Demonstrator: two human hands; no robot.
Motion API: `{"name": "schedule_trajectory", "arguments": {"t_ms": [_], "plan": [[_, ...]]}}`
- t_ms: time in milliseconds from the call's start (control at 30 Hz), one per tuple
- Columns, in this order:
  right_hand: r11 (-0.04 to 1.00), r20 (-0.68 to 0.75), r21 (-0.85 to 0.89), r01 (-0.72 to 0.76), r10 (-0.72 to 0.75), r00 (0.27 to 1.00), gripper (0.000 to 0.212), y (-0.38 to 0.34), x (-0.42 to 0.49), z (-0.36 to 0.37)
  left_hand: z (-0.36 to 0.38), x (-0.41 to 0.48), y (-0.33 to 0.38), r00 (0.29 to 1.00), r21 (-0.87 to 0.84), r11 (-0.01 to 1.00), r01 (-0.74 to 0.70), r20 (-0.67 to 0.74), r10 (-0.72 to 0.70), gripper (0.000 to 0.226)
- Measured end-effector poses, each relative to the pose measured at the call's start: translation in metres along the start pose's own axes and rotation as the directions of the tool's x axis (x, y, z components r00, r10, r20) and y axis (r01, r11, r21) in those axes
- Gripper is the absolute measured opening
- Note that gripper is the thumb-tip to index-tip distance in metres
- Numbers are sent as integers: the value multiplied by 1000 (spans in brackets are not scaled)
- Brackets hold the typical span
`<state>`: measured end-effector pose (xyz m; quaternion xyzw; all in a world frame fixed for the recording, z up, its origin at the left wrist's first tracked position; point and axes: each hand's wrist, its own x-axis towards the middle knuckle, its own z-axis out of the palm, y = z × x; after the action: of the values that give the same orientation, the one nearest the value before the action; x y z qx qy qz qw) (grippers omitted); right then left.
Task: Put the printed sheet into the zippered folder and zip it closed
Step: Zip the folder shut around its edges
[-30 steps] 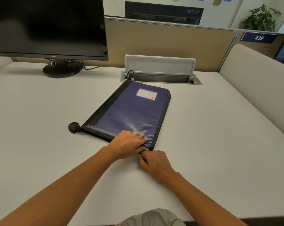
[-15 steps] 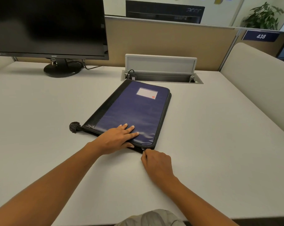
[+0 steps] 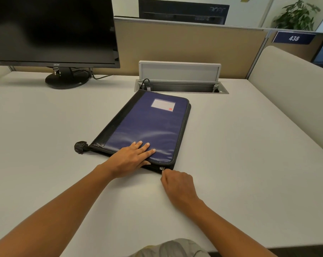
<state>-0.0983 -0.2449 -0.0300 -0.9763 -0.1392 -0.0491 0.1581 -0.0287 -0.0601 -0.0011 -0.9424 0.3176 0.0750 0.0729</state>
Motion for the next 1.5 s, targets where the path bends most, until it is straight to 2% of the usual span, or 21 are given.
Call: {"name": "schedule_trajectory", "arguments": {"t_ms": [100, 367, 500, 633, 733, 800, 900, 967, 1100, 1267, 1500], "plan": [[1000, -5, -15, -23, 23, 1000, 31, 11, -2, -6, 3, -1, -3, 999, 9, 1000, -22, -25, 22, 90], [996, 20, -43, -78, 79, 997, 27, 26, 6, -16, 3, -8, -4, 999, -9, 999, -31, -32, 31, 94], [991, 8, -41, -127, 128, 992, 26, 30, 9, -15, -6, -15, 4, 984, -15, 998, -68, -165, 64, 78], [990, -48, 19, -143, 144, 988, 25, 29, 8, -16, 0, -15, 11, 984, -144, 988, 48, -163, -72, 55], [988, -166, 81, -129, 142, 976, 25, 25, 5, -16, -1, -13, 27, 969, -114, 992, 51, -235, -77, 54], [984, -167, 84, -156, 168, 972, 21, 24, 6, -15, 0, -9, 38, 943, -111, 993, 26, -326, -61, 54], [972, -158, 102, -211, 226, 961, 21, 25, 7, -12, 2, 2, 55, 956, -199, 971, 135, -230, -180, 64], [956, -193, 184, -227, 261, 946, 19, 26, 7, -13, 3, 11, 60, 954, -170, 958, 229, -157, -256, 67], [885, -247, 427, -183, 309, 918, 13, 26, 7, -16, 0, 19, 66, 967, -84, 964, 252, -14, -254, 65], [827, -249, 541, -153, 331, 910, 8, 23, 4, -14, 2, 19, 68, 971, -48, 970, 238, -15, -239, 62], [811, -242, 560, -168, 354, 903, 7, 18, 1, -10, 4, 17, 64, 978, 1, 979, 206, -22, -206, 58]]}}
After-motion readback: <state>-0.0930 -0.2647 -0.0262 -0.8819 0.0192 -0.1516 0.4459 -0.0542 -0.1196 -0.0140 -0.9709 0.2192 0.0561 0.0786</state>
